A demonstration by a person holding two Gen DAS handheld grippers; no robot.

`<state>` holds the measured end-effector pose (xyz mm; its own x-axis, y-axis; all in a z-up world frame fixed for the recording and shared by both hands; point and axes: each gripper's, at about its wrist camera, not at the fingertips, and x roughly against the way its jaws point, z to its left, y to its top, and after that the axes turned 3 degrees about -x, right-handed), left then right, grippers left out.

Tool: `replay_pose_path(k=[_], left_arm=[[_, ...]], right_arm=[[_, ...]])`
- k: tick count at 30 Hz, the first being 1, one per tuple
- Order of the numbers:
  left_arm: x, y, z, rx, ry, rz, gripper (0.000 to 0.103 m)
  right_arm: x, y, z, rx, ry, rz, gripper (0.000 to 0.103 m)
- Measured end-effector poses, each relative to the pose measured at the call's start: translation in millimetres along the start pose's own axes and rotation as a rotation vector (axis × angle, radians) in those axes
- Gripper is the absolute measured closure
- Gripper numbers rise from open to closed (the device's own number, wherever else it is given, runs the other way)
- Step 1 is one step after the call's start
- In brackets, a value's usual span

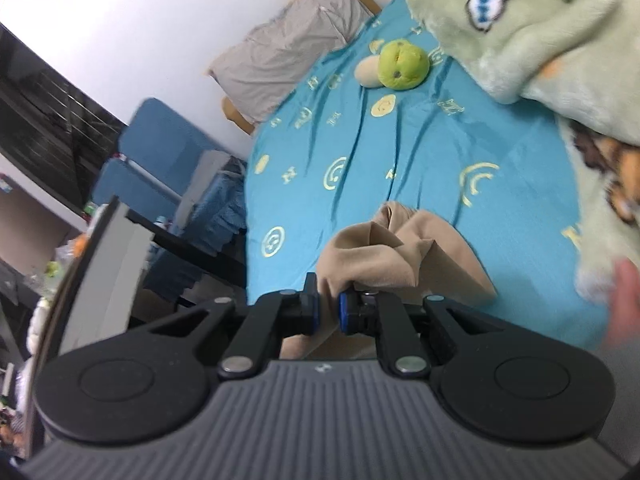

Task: Fold clothes

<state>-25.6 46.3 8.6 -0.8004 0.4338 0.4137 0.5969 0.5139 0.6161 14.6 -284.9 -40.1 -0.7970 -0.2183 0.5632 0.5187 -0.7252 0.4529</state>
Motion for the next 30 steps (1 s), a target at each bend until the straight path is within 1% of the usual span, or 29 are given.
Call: replay_pose_path(k=[2,5,9,10,11,12,13,14,17,20,23,25,26,27,28,29,30], left_arm=[[-34.6,13.3,3.8,-0.023,0.046,0.016,0.098],[-89.5,26.4,15.2,-0.091,0.109,0.042,0.098],[-156.6,29.7,43.4,-0.165,0.172,0.093,0.097],[-170.9,27.9,52.3,-0.165,0.19,0.11,0.097],[-182.0,25.2,61.4,-0.16,0.203,0.124,0.097],[-191.0,22.7,66.8,-0.173,0.214,0.133,0.097],[-199.6,20.3,70.7,-0.194,0.226,0.14,0.097],[-205.2,18.7,73.3,-0.209,0.231,0.144,0.097],[-218.4,14.6,79.3,-0.249,0.241,0.155,0.097],[-221.9,10.8,83.3,-0.278,0.241,0.157,0.097],[-220.8,8.7,79.6,-0.325,0.238,0.149,0.096],[-217.7,8.2,73.4,-0.351,0.235,0.141,0.095],[-215.7,8.1,70.2,-0.363,0.231,0.138,0.089],[-213.6,8.0,67.3,-0.375,0.227,0.138,0.078],[-211.6,7.5,64.9,-0.384,0.22,0.137,0.072],[-209.7,6.9,62.7,-0.393,0.211,0.136,0.063],[-207.6,6.4,60.2,-0.403,0.205,0.133,0.058]], right_arm=[[-34.2,12.7,2.2,0.004,-0.032,0.028,0.09],[-84.4,25.8,1.5,0.002,-0.079,0.08,0.09],[-146.4,32.7,-9.1,0.025,-0.12,0.136,0.09],[-160.3,32.4,-16.6,0.004,-0.125,0.156,0.09],[-171.5,31.7,-26.0,-0.048,-0.128,0.178,0.09],[-179.1,30.9,-33.6,-0.097,-0.127,0.193,0.089],[-184.5,30.1,-37.6,-0.114,-0.126,0.199,0.089],[-189.2,29.6,-39.6,-0.119,-0.129,0.203,0.089],[-196.9,28.1,-32.1,-0.047,-0.152,0.199,0.089],[-199.6,24.0,-26.0,0.021,-0.17,0.187,0.089],[-195.2,20.4,-20.8,0.068,-0.176,0.177,0.088],[-191.2,20.0,-15.9,0.103,-0.174,0.174,0.087],[-189.2,20.7,-13.6,0.117,-0.168,0.169,0.086],[-185.9,20.1,-11.4,0.136,-0.161,0.164,0.083],[-183.7,19.8,-8.1,0.16,-0.153,0.163,0.078],[-181.9,19.6,-4.1,0.182,-0.136,0.159,0.062],[-178.0,18.4,-0.5,0.201,-0.113,0.148,0.037]])
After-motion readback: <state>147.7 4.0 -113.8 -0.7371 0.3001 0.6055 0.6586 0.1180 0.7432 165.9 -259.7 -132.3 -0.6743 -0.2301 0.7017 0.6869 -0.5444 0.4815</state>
